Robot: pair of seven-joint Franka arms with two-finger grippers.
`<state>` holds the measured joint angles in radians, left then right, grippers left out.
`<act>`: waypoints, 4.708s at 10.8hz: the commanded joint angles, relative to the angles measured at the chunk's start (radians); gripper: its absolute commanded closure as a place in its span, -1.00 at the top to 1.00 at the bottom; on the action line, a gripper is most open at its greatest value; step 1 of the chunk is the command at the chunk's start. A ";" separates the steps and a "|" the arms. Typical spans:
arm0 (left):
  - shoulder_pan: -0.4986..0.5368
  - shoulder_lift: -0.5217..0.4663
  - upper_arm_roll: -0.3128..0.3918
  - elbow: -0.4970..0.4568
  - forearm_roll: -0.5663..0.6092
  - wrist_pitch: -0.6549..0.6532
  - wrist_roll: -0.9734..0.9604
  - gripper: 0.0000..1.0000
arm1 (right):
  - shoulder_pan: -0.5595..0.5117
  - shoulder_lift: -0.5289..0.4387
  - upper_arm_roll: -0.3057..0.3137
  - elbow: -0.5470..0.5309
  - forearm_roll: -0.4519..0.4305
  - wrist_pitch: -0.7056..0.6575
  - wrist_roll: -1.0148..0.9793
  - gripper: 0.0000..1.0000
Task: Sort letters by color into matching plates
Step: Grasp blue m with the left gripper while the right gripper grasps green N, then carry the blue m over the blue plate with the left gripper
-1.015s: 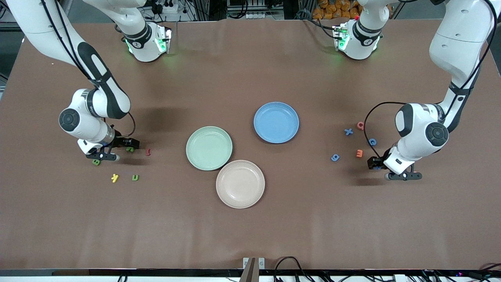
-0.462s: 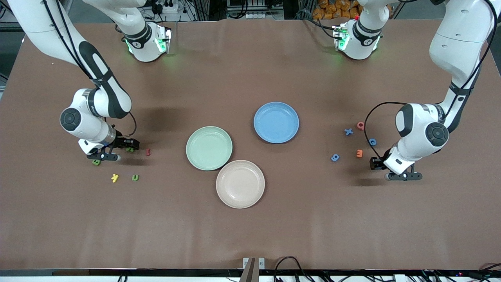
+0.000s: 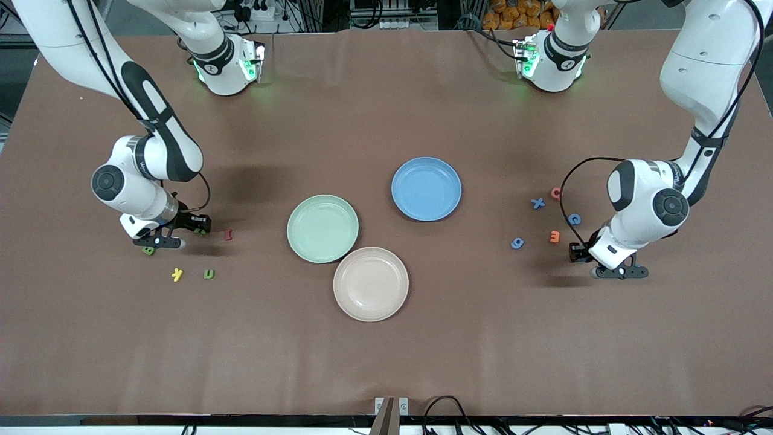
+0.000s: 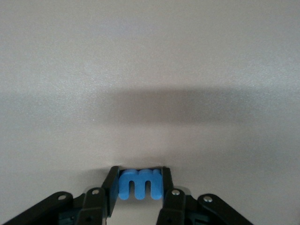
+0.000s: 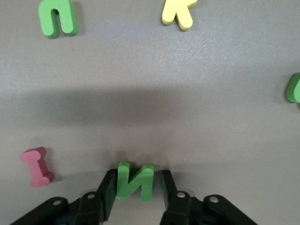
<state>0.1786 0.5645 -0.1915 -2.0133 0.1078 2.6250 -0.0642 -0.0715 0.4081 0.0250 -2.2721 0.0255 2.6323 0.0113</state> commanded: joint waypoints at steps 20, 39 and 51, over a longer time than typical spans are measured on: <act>-0.188 -0.124 -0.126 0.042 0.078 -0.301 -0.548 -1.00 | -0.004 -0.026 0.001 0.005 0.016 -0.023 -0.014 -0.46; -0.323 -0.103 -0.198 0.097 0.067 -0.335 -0.824 -1.00 | -0.005 -0.038 0.001 0.066 0.019 -0.107 -0.004 -0.46; -0.446 -0.066 -0.197 0.108 0.078 -0.335 -1.000 -1.00 | 0.010 -0.032 0.003 0.104 0.039 -0.133 0.032 -0.46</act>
<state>-0.2541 0.4898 -0.3920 -1.9259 0.1558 2.3092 -1.0271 -0.0706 0.3906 0.0244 -2.1788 0.0450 2.5228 0.0178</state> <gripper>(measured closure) 0.599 0.665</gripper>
